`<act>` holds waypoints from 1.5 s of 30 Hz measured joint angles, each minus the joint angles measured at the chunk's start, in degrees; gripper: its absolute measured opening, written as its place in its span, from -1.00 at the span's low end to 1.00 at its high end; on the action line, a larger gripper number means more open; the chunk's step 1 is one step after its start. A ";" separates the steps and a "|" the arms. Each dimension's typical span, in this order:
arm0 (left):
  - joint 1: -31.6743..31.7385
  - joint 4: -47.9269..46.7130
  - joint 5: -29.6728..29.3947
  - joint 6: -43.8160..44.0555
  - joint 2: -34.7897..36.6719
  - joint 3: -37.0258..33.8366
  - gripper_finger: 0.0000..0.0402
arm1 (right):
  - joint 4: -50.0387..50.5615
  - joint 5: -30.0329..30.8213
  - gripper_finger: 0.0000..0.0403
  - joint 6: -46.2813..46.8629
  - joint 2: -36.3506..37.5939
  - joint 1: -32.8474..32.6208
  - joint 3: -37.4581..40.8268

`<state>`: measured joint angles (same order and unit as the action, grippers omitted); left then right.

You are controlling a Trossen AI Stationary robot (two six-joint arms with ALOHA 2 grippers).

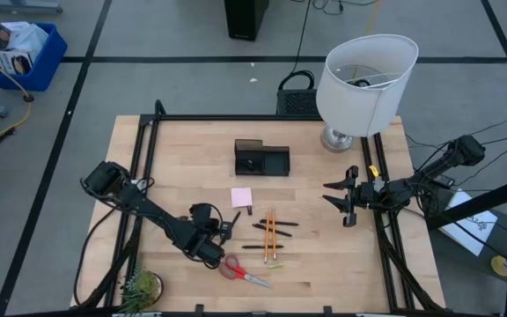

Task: Pick and place office supplies into organizer
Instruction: Put the black binder clip into the desk organizer

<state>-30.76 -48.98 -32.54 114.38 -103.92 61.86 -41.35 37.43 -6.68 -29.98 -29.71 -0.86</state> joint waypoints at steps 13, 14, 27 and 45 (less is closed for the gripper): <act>0.59 -0.79 -5.43 -4.37 1.31 0.03 -0.95 | 0.00 0.00 -0.26 0.00 0.00 0.00 0.00; 0.95 -0.77 -6.09 -5.95 1.71 0.03 -0.97 | 0.01 0.02 -0.26 -0.02 0.00 0.00 0.00; 10.18 10.29 -8.20 -52.96 9.29 0.08 -0.97 | -0.01 0.00 -0.26 0.00 0.02 -0.02 0.00; 29.77 30.00 3.89 -87.67 10.27 -1.22 -0.98 | -0.04 0.00 -0.26 -0.02 0.02 -0.02 0.00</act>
<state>-0.99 -18.98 -28.65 26.71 -93.65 60.64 -41.39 37.43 -6.70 -29.95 -29.73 -0.86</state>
